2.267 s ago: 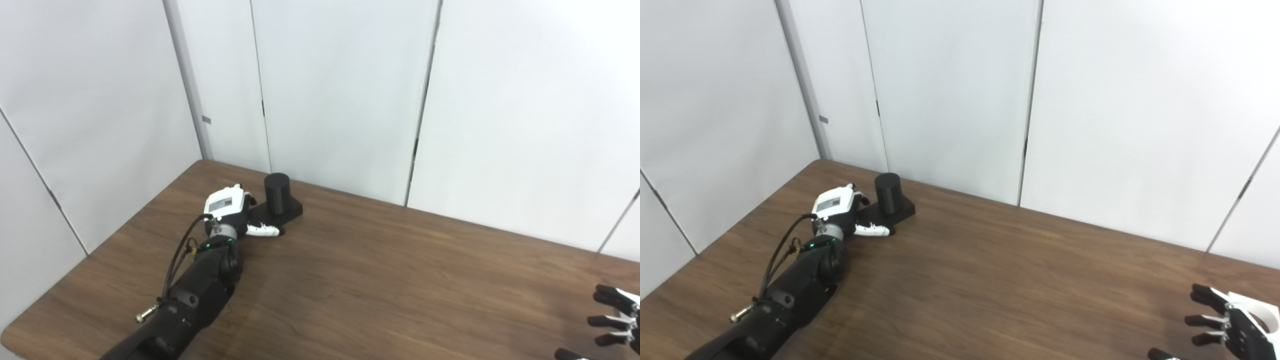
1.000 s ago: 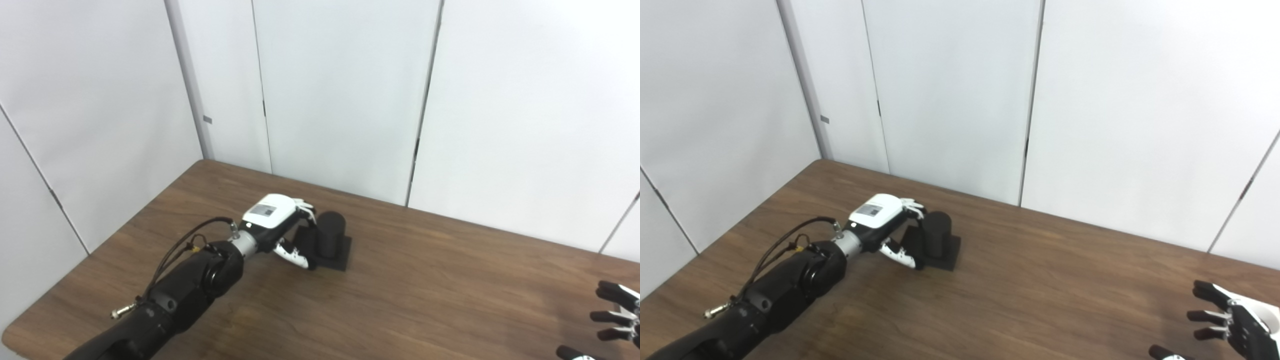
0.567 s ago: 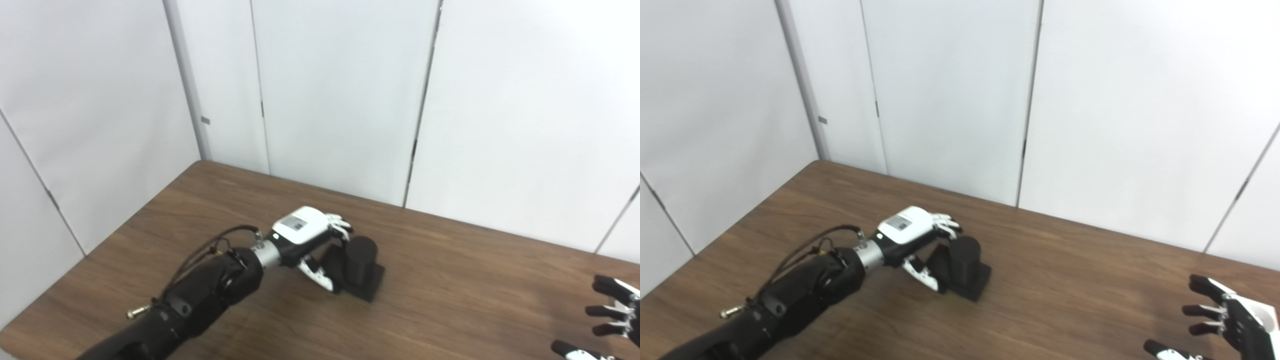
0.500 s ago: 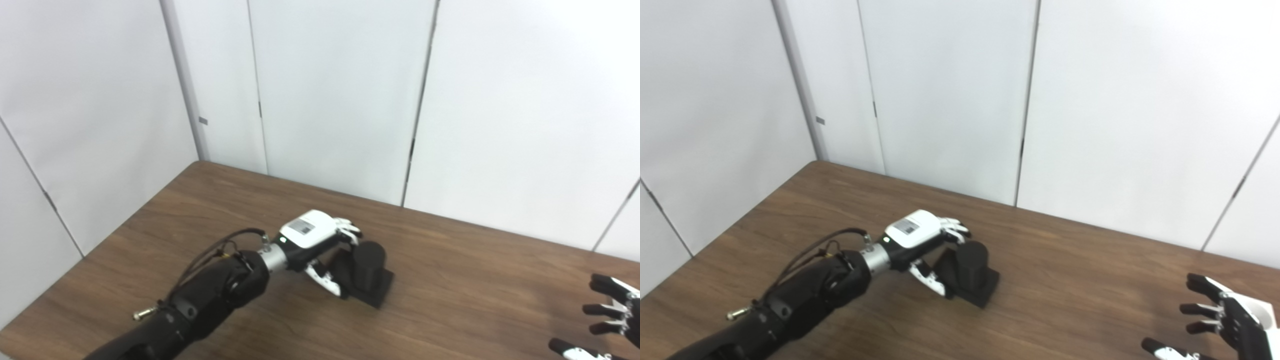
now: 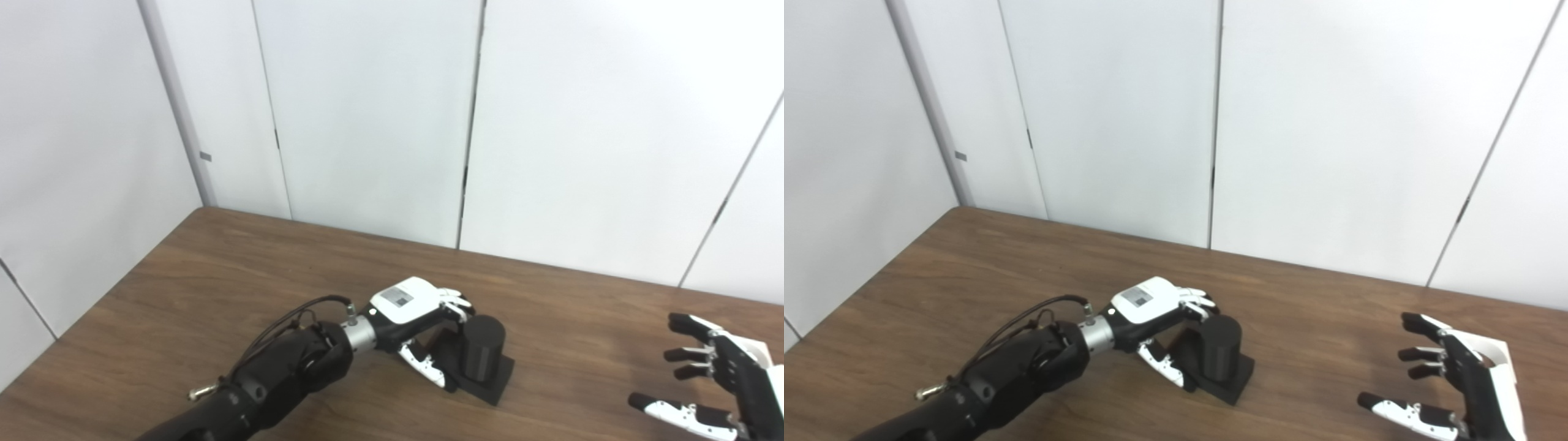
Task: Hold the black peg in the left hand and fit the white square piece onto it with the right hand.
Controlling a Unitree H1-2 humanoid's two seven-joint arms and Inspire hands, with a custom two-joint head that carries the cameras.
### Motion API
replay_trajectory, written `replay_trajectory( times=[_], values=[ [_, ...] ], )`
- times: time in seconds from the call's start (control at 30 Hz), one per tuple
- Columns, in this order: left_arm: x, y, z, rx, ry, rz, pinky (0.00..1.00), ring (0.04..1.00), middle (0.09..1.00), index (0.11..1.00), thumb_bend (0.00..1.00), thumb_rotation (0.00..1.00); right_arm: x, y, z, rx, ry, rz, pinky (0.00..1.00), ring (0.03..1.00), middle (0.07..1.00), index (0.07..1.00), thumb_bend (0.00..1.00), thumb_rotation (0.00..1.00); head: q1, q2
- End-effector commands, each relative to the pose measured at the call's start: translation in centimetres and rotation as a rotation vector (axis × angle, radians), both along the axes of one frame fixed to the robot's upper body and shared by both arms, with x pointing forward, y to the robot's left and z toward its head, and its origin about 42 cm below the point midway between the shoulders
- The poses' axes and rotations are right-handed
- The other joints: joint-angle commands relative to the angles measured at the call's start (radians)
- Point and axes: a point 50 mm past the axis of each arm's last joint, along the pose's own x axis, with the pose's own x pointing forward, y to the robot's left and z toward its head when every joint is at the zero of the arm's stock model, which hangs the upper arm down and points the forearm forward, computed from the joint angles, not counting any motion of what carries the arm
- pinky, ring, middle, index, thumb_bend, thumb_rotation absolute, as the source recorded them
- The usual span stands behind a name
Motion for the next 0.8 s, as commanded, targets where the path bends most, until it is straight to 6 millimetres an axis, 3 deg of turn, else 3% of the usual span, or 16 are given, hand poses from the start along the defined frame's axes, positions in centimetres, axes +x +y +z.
replay_trajectory(
  times=[0.0,0.13,0.37,0.4,0.53,0.77],
  values=[
    [-2.7,-1.9,-4.7,0.161,0.112,-0.099,0.80,0.903,0.854,0.489,0.52,0.07,0.8,-0.1,1.6,-0.021,-0.103,0.017,0.51,0.615,0.765,0.748,0.49,0.00,-0.026,0.006],
    [-2.4,-1.7,-4.5,0.179,0.108,-0.110,0.80,0.898,0.856,0.488,0.52,0.07,1.1,0.1,1.3,-0.026,-0.124,0.019,0.51,0.607,0.759,0.745,0.48,0.00,-0.085,0.013],
    [-2.6,0.0,-3.7,0.216,0.086,-0.123,0.79,0.888,0.846,0.488,0.52,0.07,1.5,0.7,2.1,-0.048,-0.156,0.021,0.50,0.621,0.763,0.741,0.50,0.07,-0.305,0.012],
    [-2.5,0.5,-3.5,0.216,0.085,-0.118,0.79,0.887,0.846,0.489,0.52,0.07,1.7,0.7,2.5,-0.072,-0.160,0.024,0.50,0.628,0.767,0.743,0.52,0.06,-0.353,0.005],
    [-2.5,1.9,-3.0,0.214,0.094,-0.107,0.80,0.877,0.834,0.489,0.52,0.06,2.4,0.1,4.4,-0.175,-0.154,0.043,0.52,0.661,0.772,0.754,0.61,0.09,-0.434,-0.011],
    [-2.8,2.9,-2.6,0.218,0.098,-0.109,0.78,0.862,0.826,0.489,0.52,0.06,4.1,-2.7,9.4,-0.486,-0.096,0.038,0.61,0.756,0.840,0.772,0.66,0.14,-0.526,-0.036]
  ],
)
